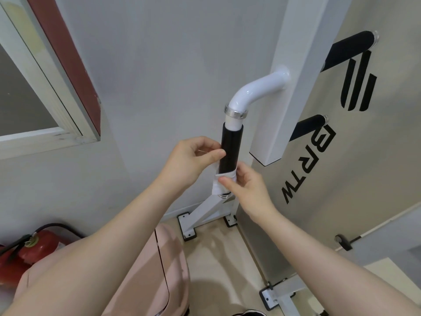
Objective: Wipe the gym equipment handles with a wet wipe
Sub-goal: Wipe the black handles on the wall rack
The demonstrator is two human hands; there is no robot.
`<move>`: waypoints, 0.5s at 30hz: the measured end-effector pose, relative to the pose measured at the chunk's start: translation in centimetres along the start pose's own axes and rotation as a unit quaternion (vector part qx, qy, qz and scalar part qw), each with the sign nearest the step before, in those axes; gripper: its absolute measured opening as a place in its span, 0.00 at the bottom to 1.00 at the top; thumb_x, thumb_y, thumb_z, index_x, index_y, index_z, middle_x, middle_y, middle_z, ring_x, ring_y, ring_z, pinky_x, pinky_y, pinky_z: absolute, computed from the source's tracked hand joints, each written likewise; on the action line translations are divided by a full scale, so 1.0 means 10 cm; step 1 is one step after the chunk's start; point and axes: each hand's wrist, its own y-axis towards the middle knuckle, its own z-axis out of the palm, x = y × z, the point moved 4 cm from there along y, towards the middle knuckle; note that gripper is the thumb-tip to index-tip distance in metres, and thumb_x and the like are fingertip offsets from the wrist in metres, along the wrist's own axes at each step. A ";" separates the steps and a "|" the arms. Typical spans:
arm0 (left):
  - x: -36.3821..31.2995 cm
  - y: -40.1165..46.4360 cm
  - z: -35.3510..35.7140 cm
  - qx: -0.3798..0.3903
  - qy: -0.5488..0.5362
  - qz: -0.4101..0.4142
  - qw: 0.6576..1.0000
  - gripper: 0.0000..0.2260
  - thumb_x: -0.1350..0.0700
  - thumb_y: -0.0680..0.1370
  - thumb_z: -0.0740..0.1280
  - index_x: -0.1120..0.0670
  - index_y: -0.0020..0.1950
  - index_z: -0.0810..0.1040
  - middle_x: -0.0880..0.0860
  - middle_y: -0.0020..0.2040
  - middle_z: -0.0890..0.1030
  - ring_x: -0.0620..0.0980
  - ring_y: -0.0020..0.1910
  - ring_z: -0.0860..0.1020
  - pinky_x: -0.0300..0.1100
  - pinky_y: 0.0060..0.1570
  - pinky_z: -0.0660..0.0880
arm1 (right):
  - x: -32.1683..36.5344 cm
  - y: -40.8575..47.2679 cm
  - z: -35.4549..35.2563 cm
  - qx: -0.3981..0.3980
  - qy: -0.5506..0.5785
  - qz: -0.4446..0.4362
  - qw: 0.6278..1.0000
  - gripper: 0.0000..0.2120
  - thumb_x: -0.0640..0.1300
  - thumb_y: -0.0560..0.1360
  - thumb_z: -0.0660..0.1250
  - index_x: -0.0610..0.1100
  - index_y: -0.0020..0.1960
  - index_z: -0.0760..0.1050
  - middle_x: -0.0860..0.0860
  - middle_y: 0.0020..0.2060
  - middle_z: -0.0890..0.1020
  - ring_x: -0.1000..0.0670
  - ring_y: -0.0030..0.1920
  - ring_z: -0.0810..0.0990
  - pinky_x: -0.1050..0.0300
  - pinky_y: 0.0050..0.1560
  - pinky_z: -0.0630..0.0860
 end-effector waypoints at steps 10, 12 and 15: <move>-0.01 0.07 -0.03 -0.037 -0.028 -0.016 0.999 0.06 0.61 0.75 0.68 0.51 0.43 0.79 0.46 0.39 0.81 0.33 0.32 0.77 0.25 0.35 0.71 | 0.35 0.12 0.05 -0.092 -0.193 -0.133 0.968 0.22 0.36 0.79 0.56 0.48 0.71 0.64 0.58 0.50 0.79 0.61 0.47 0.76 0.72 0.46 0.70; 0.03 0.07 -0.03 -0.056 -0.054 -0.029 0.997 0.06 0.61 0.75 0.67 0.50 0.44 0.79 0.45 0.38 0.80 0.34 0.32 0.77 0.26 0.35 0.72 | 0.26 0.05 0.15 -0.080 -0.247 -0.141 0.955 0.27 0.33 0.79 0.53 0.48 0.75 0.54 0.57 0.66 0.69 0.62 0.59 0.71 0.79 0.53 0.64; 0.06 0.07 -0.03 -0.071 -0.082 -0.056 0.992 0.08 0.61 0.77 0.64 0.50 0.44 0.80 0.45 0.38 0.81 0.36 0.34 0.78 0.28 0.38 0.74 | 0.22 0.00 0.18 -0.081 -0.416 -0.265 0.866 0.31 0.28 0.75 0.51 0.43 0.75 0.51 0.48 0.73 0.59 0.52 0.71 0.60 0.63 0.71 0.52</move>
